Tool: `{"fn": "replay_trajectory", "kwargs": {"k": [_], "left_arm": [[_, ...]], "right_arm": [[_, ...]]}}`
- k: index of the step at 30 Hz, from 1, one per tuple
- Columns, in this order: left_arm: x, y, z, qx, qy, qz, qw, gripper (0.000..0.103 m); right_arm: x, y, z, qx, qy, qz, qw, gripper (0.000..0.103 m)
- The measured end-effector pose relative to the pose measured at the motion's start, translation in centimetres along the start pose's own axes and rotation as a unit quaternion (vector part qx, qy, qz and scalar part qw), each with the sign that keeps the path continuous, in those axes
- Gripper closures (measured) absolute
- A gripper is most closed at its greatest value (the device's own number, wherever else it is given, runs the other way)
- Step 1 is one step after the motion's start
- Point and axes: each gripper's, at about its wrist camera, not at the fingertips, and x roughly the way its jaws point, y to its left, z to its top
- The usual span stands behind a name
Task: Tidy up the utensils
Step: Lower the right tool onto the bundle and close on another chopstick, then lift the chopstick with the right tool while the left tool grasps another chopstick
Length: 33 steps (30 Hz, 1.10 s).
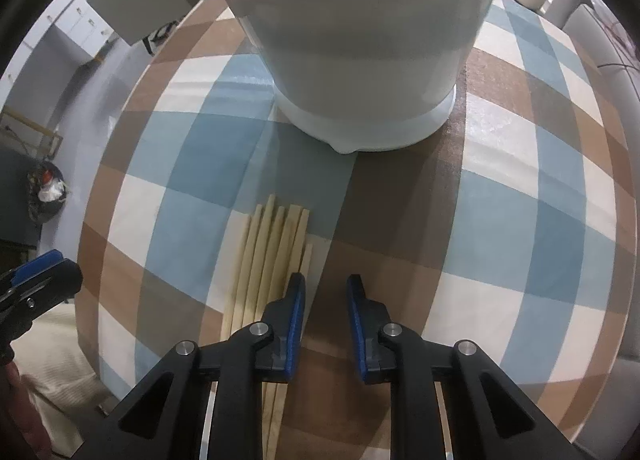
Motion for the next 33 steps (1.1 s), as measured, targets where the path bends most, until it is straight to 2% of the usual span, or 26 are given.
{"fn": "replay_trajectory", "kwargs": {"k": [4, 13, 21, 22, 23, 24, 29, 33], "left_arm": [[-0.1, 0.8, 0.1, -0.02, 0.003, -0.007, 0.9998, 0.026], [-0.3, 1.3, 0.3, -0.028, 0.004, -0.012, 0.9995, 0.026], [-0.3, 1.7, 0.3, -0.034, 0.004, -0.012, 0.9993, 0.026], [-0.3, 1.7, 0.3, -0.035, 0.005, -0.01, 0.9993, 0.026], [-0.2, 1.8, 0.4, -0.036, 0.006, -0.008, 0.9993, 0.026], [-0.1, 1.7, 0.4, -0.037, 0.009, -0.005, 0.9993, 0.026], [0.5, 0.9, 0.4, -0.028, 0.014, 0.004, 0.9995, 0.026], [1.1, -0.6, 0.2, -0.005, 0.016, 0.013, 0.9998, 0.026]], "right_arm": [[0.2, 1.1, 0.5, -0.022, 0.011, -0.019, 0.999, 0.085], [0.7, 2.3, -0.1, -0.037, 0.011, -0.042, 0.998, 0.087], [0.6, 2.3, 1.0, -0.019, 0.002, -0.049, 0.999, 0.087], [0.5, 2.3, 1.0, -0.019, -0.001, -0.05, 0.999, 0.09], [0.0, 2.2, -0.4, -0.018, -0.006, -0.05, 0.999, 0.094], [-0.2, 2.2, -0.5, -0.016, -0.01, -0.047, 0.999, 0.1], [-1.0, 0.4, -0.8, 0.021, -0.032, -0.016, 0.999, 0.101], [-3.2, -2.6, -1.5, 0.07, -0.071, 0.026, 0.995, 0.101]]}}
